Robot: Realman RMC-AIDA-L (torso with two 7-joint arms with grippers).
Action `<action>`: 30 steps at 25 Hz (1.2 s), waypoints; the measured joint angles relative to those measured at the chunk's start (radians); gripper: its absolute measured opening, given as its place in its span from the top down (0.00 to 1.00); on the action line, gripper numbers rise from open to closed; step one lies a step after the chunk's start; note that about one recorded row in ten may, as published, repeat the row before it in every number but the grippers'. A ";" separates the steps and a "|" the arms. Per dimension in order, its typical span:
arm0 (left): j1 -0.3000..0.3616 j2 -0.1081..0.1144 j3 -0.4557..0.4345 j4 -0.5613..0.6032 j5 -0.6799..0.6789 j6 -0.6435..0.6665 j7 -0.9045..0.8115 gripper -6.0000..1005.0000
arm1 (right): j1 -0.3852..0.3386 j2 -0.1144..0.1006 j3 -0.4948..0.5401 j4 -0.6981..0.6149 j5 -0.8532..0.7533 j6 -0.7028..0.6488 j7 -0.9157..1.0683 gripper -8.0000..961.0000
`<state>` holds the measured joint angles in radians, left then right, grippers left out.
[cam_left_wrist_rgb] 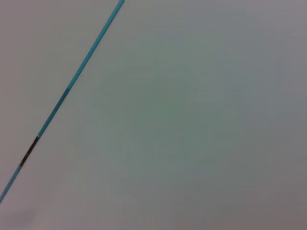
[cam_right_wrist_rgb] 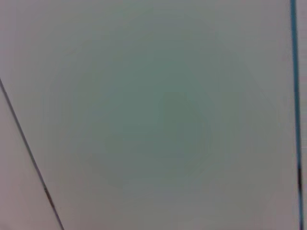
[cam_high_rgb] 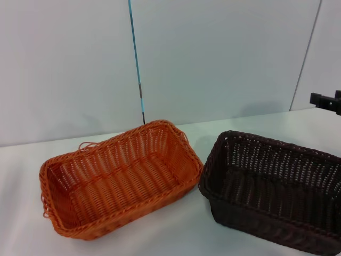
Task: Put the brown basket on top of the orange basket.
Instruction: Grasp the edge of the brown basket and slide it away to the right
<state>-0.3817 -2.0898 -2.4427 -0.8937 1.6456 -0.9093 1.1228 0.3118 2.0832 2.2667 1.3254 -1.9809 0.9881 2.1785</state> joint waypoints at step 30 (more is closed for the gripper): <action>0.012 0.024 -0.036 -0.002 0.007 0.021 0.063 0.15 | -0.201 0.000 -0.145 0.463 -0.422 0.293 0.772 0.24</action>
<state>-0.3698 -2.0659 -2.4792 -0.8958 1.6528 -0.8884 1.1858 0.1112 2.0832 2.1215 1.7884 -2.4034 1.2812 2.9500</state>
